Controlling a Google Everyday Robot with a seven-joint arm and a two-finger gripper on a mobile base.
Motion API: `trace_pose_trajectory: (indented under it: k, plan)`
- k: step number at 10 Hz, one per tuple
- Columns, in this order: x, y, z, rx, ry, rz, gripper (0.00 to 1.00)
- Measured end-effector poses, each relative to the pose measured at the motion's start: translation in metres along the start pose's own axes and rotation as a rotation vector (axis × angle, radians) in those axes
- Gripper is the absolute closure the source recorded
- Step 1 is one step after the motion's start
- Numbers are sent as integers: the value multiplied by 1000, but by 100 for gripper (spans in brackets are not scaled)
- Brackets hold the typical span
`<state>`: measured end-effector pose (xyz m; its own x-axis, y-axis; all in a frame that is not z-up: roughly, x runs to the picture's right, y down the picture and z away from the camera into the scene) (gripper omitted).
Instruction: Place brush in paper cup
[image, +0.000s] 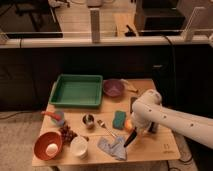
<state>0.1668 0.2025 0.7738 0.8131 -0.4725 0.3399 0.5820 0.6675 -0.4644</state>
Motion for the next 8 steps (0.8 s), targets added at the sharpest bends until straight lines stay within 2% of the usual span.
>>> trace_pose_trajectory:
  k: [4,8]
  plan:
    - [-20,-16,-24,46,-31,-81,100]
    - [-61,-42,-41,90,-63,-234,100]
